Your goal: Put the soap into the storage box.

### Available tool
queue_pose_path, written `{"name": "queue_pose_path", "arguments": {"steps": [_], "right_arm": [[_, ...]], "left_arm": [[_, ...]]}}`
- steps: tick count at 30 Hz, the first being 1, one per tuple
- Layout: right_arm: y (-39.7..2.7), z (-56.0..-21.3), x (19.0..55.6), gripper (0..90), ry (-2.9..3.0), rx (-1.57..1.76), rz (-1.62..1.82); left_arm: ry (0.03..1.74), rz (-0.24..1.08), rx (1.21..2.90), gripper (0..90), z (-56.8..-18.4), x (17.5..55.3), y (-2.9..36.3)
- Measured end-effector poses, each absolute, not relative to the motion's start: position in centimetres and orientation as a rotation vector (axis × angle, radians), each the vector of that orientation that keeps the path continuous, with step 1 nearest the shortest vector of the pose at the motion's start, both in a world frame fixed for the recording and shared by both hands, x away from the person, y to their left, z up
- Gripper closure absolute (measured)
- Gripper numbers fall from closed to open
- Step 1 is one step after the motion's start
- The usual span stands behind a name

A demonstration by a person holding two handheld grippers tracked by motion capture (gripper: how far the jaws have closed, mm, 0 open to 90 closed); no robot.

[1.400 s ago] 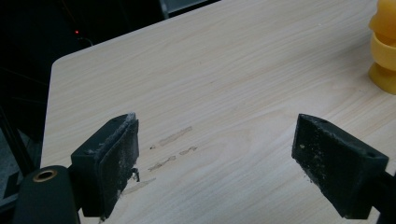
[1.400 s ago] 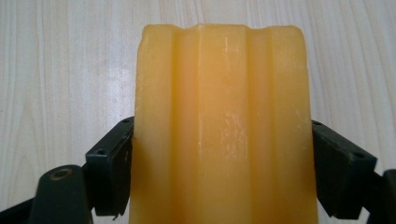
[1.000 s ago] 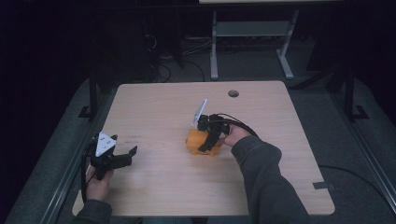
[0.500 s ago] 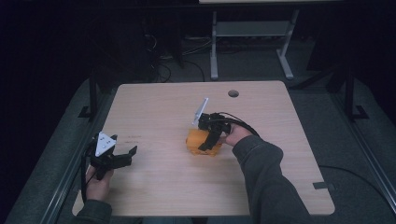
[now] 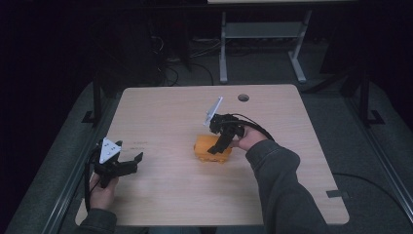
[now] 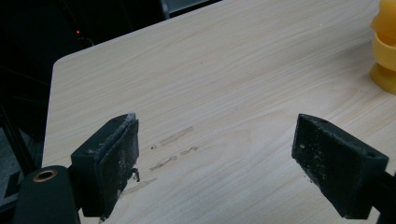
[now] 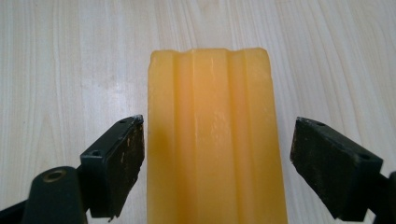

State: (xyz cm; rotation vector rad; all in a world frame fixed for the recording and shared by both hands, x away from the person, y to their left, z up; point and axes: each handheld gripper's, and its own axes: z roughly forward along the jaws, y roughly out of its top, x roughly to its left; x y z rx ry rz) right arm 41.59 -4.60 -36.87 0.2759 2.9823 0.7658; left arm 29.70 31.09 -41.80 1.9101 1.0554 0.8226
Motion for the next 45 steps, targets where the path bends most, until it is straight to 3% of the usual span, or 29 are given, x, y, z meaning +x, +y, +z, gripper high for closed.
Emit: {"name": "queue_pose_path", "arguments": {"steps": [45], "right_arm": [[-10.2, -35.4, 39.8, 17.2, 2.908, 0.410, 0.821]], "left_arm": [[1.060, 0.819, 1.911, 14.1, -41.8, 29.7, 31.0]]}}
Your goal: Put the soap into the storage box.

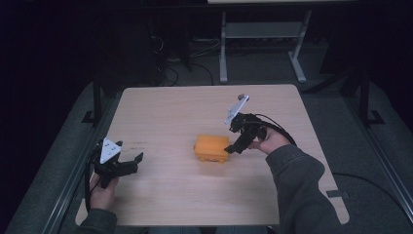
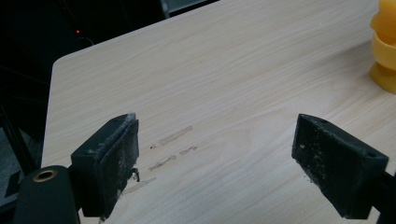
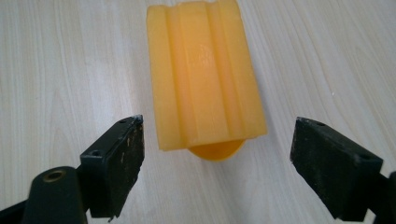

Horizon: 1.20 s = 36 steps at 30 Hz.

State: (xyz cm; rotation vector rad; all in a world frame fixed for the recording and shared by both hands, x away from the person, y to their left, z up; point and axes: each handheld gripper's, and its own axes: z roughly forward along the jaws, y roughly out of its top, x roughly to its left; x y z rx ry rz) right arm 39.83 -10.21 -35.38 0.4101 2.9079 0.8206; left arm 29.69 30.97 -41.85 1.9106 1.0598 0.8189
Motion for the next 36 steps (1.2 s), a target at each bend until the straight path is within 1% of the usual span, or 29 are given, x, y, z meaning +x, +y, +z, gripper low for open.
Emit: {"name": "queue_pose_path", "arguments": {"steps": [17, 36], "right_arm": [[-12.6, -35.7, 39.2, 17.2, 2.897, 0.471, 0.816], [-14.4, -35.2, 37.8, 17.2, 2.885, 0.488, 0.798]], "left_arm": [[1.061, 0.820, 1.911, 14.1, -41.8, 29.7, 31.0], [1.058, 0.821, 1.913, 14.1, -41.9, 29.7, 31.0]]}}
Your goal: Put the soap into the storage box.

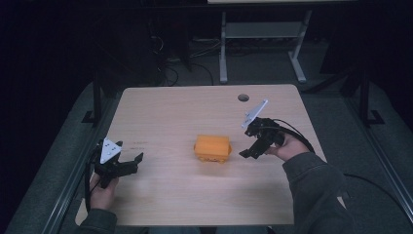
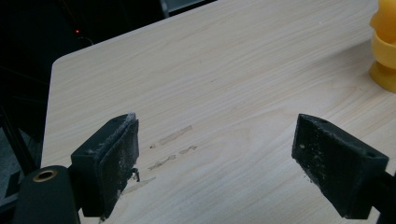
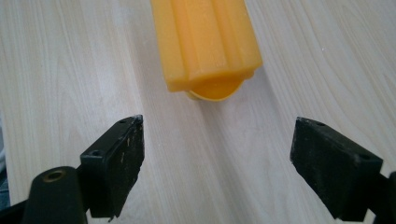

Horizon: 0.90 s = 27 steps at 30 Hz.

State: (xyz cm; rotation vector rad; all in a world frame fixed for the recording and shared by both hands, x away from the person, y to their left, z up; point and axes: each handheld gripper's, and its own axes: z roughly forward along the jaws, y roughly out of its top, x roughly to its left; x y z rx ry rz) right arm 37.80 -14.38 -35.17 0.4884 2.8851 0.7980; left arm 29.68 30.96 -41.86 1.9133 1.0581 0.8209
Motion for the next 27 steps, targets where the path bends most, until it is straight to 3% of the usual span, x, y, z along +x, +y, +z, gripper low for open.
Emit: {"name": "queue_pose_path", "arguments": {"steps": [27], "right_arm": [[-19.9, -37.7, 34.4, 17.3, 2.822, 0.638, 0.837]], "left_arm": [[1.057, 0.819, 1.918, 14.1, -41.9, 29.6, 30.9]]}}
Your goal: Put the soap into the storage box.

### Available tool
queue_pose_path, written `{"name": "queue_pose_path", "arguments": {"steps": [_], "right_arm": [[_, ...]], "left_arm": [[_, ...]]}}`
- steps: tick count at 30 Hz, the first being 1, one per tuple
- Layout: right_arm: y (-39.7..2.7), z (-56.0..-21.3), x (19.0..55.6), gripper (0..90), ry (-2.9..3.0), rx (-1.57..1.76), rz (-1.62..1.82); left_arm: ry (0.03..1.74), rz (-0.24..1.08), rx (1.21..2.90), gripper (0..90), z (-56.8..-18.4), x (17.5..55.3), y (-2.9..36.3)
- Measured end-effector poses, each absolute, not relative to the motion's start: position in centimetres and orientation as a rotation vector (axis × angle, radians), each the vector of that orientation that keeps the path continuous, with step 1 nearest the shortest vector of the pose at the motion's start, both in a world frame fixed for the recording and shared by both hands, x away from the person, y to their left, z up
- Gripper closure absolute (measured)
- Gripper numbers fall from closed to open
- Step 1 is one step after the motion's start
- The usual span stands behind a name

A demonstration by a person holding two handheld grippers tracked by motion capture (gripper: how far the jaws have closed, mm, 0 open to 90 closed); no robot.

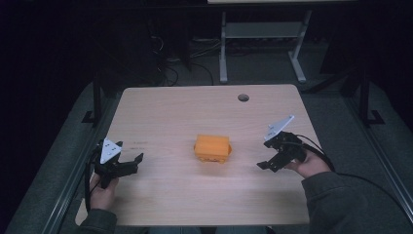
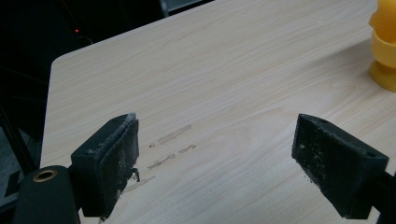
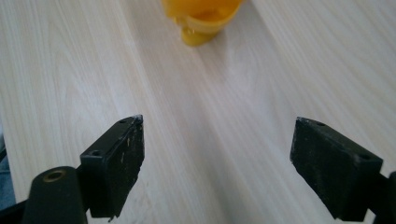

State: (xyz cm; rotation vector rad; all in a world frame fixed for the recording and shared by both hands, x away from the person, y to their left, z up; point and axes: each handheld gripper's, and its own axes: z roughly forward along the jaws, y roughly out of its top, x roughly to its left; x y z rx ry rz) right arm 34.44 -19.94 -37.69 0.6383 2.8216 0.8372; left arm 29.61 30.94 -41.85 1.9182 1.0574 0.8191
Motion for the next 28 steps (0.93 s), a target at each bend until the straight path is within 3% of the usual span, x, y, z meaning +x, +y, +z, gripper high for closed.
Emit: {"name": "queue_pose_path", "arguments": {"steps": [19, 28], "right_arm": [[-26.7, -41.9, 29.2, 15.2, 2.712, 0.848, 0.940], [-28.2, -45.4, 24.1, 15.3, 2.517, 0.912, 1.071]], "left_arm": [[1.064, 0.819, 1.911, 14.1, -42.0, 29.8, 31.1], [1.072, 0.817, 1.910, 14.1, -42.0, 29.7, 31.1]]}}
